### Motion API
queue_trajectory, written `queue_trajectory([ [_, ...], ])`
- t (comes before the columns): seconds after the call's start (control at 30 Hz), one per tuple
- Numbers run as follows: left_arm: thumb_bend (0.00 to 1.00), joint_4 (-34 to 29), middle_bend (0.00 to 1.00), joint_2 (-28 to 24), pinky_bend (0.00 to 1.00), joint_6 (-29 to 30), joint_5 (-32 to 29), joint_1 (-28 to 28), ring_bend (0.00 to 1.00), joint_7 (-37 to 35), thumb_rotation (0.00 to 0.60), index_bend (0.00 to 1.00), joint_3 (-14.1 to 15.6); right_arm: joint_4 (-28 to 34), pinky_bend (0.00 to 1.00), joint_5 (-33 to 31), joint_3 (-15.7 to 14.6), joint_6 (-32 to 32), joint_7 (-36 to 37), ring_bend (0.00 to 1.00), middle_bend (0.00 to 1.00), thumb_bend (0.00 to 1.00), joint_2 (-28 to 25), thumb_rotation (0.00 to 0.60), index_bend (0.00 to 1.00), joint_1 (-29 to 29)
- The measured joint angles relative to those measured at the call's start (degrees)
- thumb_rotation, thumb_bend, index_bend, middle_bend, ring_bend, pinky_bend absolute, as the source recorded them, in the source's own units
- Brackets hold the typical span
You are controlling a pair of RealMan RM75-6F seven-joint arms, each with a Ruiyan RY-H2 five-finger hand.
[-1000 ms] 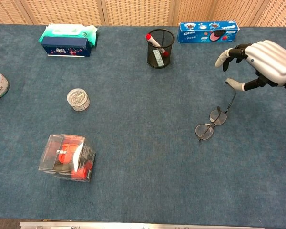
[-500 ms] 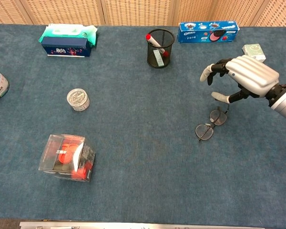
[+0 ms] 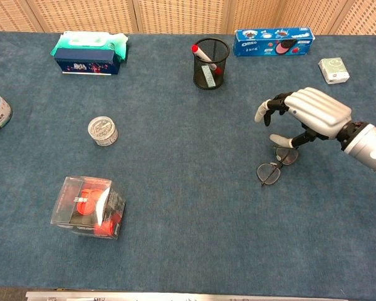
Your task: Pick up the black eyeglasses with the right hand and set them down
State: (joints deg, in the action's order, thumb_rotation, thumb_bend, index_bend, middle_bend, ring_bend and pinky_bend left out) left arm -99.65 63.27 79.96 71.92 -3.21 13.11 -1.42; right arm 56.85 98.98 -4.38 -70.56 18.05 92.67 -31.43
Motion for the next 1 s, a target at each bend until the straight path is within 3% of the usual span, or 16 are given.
queue_trajectory([
  [0.57, 0.27, 0.43, 0.33, 0.21, 0.4, -0.12, -0.09, 0.2, 0.3, -0.3, 0.6, 0.33, 0.0, -2.78, 0.4, 0.03, -0.97, -0.21, 1.53, 0.35, 0.49, 0.29, 1.8, 0.6, 0.4, 0.27],
  [1.0, 0.27, -0.08, 0.33, 0.56, 0.4, -0.28, 0.25, -0.24, 0.3, 0.73, 0.6, 0.33, -0.16, 3.58, 0.4, 0.38, -0.82, -2.99, -2.02, 0.35, 0.49, 0.29, -2.61, 0.6, 0.4, 1.17],
])
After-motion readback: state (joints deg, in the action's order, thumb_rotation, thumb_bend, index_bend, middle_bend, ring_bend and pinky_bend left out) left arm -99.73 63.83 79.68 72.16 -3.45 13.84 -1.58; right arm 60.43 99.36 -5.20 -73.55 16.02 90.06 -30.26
